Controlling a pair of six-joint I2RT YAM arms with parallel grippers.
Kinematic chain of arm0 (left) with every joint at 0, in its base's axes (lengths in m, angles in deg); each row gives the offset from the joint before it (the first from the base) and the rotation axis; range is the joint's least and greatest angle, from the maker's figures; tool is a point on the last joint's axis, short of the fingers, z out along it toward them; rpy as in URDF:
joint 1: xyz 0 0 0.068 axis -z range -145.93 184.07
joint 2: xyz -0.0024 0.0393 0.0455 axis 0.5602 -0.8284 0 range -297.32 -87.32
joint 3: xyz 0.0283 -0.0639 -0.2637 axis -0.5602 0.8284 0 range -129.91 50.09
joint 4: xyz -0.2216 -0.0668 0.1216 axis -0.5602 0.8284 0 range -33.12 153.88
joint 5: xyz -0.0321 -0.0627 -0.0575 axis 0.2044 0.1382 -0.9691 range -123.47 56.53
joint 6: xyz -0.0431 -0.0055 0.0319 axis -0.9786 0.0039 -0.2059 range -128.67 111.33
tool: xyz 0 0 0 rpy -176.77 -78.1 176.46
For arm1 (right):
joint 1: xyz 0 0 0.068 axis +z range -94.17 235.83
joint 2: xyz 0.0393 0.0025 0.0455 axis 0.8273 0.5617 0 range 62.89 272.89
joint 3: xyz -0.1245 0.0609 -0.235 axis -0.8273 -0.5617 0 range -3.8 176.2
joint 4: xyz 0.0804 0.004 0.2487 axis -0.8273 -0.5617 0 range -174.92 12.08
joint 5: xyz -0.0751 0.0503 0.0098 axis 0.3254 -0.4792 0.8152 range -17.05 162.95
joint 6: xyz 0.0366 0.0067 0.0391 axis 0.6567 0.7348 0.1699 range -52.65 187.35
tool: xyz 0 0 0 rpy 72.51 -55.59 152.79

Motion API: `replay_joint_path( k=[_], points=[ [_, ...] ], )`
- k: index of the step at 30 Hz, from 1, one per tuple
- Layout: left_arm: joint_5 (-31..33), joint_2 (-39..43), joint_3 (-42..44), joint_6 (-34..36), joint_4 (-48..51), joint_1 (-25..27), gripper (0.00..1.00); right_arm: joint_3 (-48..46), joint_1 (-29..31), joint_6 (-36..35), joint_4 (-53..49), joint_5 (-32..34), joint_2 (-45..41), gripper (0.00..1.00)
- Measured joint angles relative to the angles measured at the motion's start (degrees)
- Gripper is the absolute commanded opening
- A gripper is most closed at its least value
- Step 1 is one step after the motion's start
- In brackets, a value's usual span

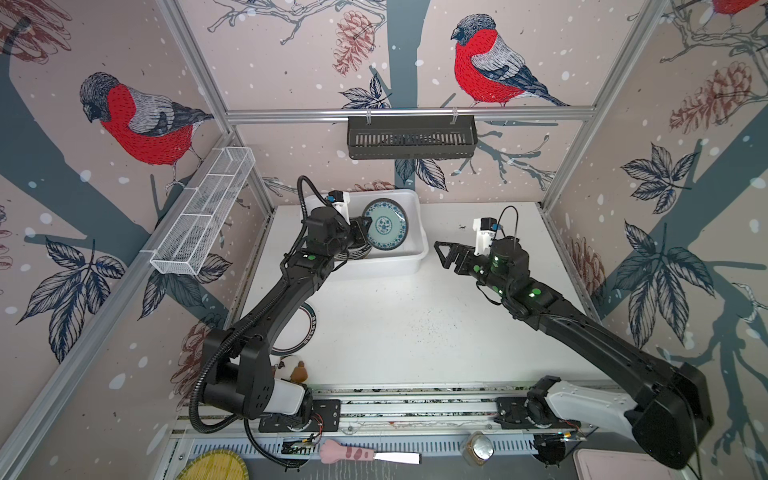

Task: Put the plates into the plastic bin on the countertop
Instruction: 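Lower the blue-patterned plate into the bin with the left gripper while the right gripper withdraws, then release the blue-patterned plate onto the stack and raise the left gripper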

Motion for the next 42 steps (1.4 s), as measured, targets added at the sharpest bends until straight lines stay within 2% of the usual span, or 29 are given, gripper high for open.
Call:
replay_joint_path(
  k=[4,10,15,19,26,27,30,33,34,36,37,42],
  points=[
    [3.96,-2.62,-1.49,0.72,2.38,-6.47,0.00,-0.79,-1.03,-2.49,-1.55,4.09,-3.19,0.99],
    [4.39,-11.63,-7.21,1.14,5.35,-10.78,0.00,-0.48,-2.34,-5.86,-4.02,12.55,-5.14,1.00],
    [3.65,-20.24,-13.86,1.44,8.87,-12.48,0.00,-2.75,-3.63,-7.37,-3.13,17.25,-6.67,1.00],
    [3.67,-25.86,-18.91,2.29,11.61,-12.92,0.00,-2.84,-5.27,-7.45,-2.36,18.27,-5.79,0.99],
    [8.28,-33.70,-28.17,5.25,19.34,-13.05,0.00,-2.32,-7.34,-7.43,-2.40,18.14,-3.74,0.99],
    [8.24,-34.49,-29.31,5.31,20.11,-13.05,0.06,-2.32,-7.65,-7.34,-2.38,17.81,-3.52,0.99],
    [8.96,-36.24,-32.09,5.68,21.57,-13.05,0.13,-2.32,-8.37,-7.28,-2.60,17.53,-3.08,0.99],
    [10.08,-37.42,-33.59,6.88,22.56,-13.05,0.37,-2.32,-8.94,-6.97,-2.73,17.14,-3.08,0.99],
    [11.02,-37.79,-33.88,6.75,23.21,-13.07,0.46,-2.32,-9.07,-6.86,-2.89,17.14,-3.08,0.99],
    [11.28,-38.23,-34.23,7.04,24.50,-13.07,0.73,-2.32,-9.33,-6.82,-3.32,17.07,-3.32,0.99],
    [11.54,-38.27,-34.45,7.21,25.03,-13.07,0.96,-2.36,-9.42,-6.78,-3.41,17.07,-3.61,0.99],
    [10.93,-38.27,-36.94,7.45,25.59,-13.07,0.97,-2.47,-9.86,-6.86,-3.43,16.94,-4.57,0.99]
  ],
)
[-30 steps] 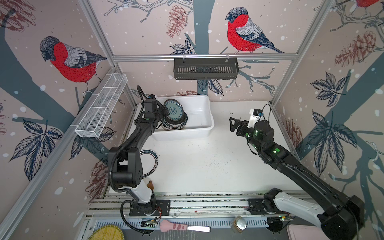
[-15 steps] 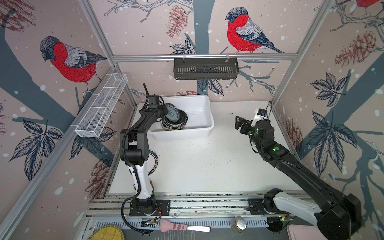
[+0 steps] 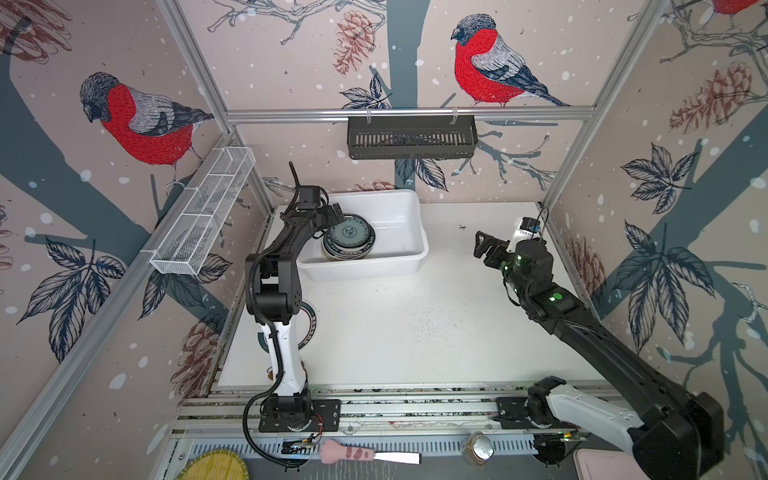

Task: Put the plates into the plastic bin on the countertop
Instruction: 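Release the blue-patterned plate onto the stack and raise the left gripper, then move the left gripper toward the white green-rimmed plate on the table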

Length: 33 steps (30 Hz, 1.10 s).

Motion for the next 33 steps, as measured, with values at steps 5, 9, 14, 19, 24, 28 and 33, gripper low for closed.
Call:
replay_joint_path(
  k=[5,9,14,19,24,28,33],
  points=[
    [-0.50,3.02,-1.18,0.83,0.81,0.22,0.97,0.68,-1.16,-0.07,-0.17,-1.22,0.31,0.99],
    [0.46,9.03,2.36,1.29,0.63,1.18,0.97,0.66,-1.90,-0.37,-0.17,-2.91,0.33,0.99],
    [3.74,20.52,14.03,1.25,-0.92,2.99,0.97,-0.09,-2.89,-1.14,-0.22,-5.35,-1.25,0.99],
    [8.13,34.56,26.05,0.61,-1.75,4.81,0.97,-1.36,-3.21,-3.72,-0.22,-6.78,-2.86,1.00],
    [12.50,46.23,32.72,-0.46,-0.83,5.14,0.97,-1.33,-3.39,-5.81,-0.33,-7.19,-2.19,0.99],
    [14.84,53.59,36.72,-0.79,1.99,5.27,0.97,-1.33,-3.48,-6.25,-0.66,-8.15,-2.12,0.99],
    [15.61,58.12,39.08,-1.68,5.64,3.65,0.97,-1.46,-3.67,-6.29,-0.74,-8.48,-2.93,0.99]
  ],
)
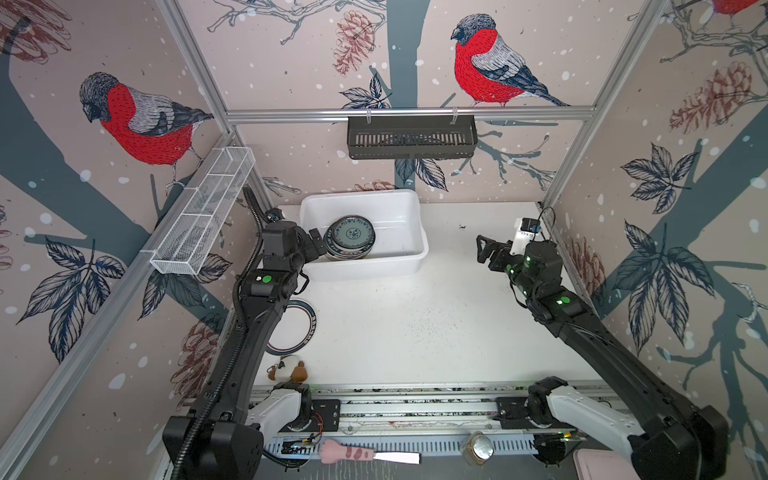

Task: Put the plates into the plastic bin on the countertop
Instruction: 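Move the left gripper toward the white green-rimmed plate on the table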

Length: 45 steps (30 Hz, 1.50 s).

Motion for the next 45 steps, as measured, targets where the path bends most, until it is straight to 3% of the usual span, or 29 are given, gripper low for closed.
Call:
replay_joint_path(
  k=[15,29,34,45],
  points=[
    [3.34,9.31,11.63,-4.81,11.19,-3.63,0.97,-2.16,-1.86,-0.13,-0.79,1.77,-3.13,0.99],
    [-5.16,10.80,26.49,-11.10,7.91,-3.67,0.97,-2.84,-2.99,-0.11,-0.79,1.99,-3.13,0.99],
    [-7.54,8.28,31.47,-12.96,2.67,-3.69,0.97,-2.95,-3.17,-0.11,-0.76,1.99,-2.89,0.99],
    [-10.34,-2.43,33.38,-12.83,-4.02,-3.69,0.97,-2.38,-3.69,0.07,-1.18,2.01,-0.72,0.99]
  ],
)
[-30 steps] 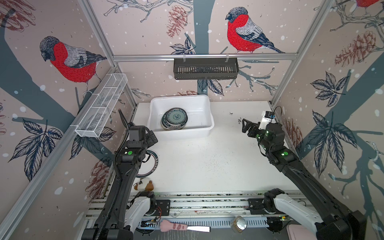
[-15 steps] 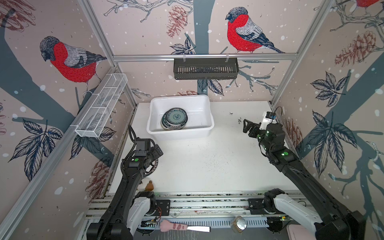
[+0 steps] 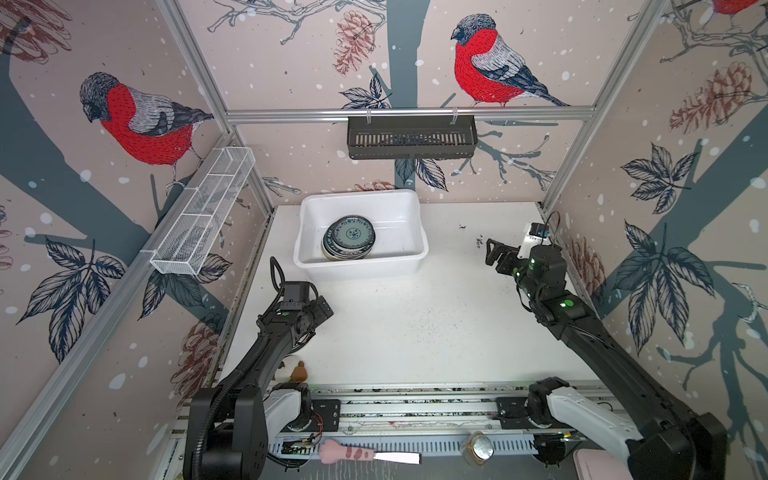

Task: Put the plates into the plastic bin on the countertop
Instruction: 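Move the left gripper toward the white green-rimmed plate on the table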

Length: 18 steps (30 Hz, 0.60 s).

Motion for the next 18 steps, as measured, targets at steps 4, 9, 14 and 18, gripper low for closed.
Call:
replay_joint_path(
  k=[4,9,14,18],
  points=[
    [-0.66,-2.49,0.28,2.29,-3.39,0.00,0.97,0.00,-0.31,0.13,0.02,-0.02,0.55,0.99],
    [-2.05,-2.23,3.37,3.34,-11.19,0.04,0.97,0.61,-1.01,0.31,-0.13,-0.33,1.99,0.99],
    [-4.24,-1.25,5.44,2.27,-15.89,4.00,0.97,0.74,-1.49,1.29,-0.09,-0.81,2.89,0.99],
    [-5.84,-1.09,5.70,0.31,-17.18,8.17,0.97,0.85,-1.84,1.40,-0.09,-1.62,3.54,0.99]
  ],
)
